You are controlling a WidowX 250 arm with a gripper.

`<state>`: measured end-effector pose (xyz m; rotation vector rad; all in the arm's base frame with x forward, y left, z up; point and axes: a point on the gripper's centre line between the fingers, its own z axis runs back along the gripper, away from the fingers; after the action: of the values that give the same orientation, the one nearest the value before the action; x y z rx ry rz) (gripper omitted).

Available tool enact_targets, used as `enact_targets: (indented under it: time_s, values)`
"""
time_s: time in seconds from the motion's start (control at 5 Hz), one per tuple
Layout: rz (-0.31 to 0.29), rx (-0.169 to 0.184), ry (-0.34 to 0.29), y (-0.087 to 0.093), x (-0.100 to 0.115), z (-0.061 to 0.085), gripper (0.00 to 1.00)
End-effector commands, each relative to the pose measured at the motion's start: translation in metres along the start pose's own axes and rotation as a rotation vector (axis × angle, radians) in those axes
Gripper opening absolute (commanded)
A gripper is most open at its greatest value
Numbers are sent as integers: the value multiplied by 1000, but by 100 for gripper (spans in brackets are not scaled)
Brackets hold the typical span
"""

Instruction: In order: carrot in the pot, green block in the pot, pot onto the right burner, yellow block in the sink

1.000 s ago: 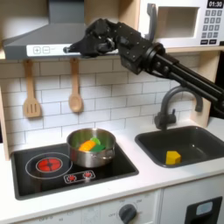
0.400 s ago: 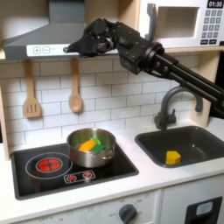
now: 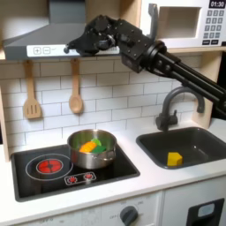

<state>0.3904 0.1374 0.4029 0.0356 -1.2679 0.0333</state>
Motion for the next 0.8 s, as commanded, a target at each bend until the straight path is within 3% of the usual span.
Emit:
enact_targets:
  time_s: [0.0, 0.2, 0.6]
  values:
    - [-14, 17, 37, 5, 0, -20, 0]
    - [-22, 38, 34, 11, 3, -19, 0]
    - [-23, 43, 14, 11, 9, -8, 0]
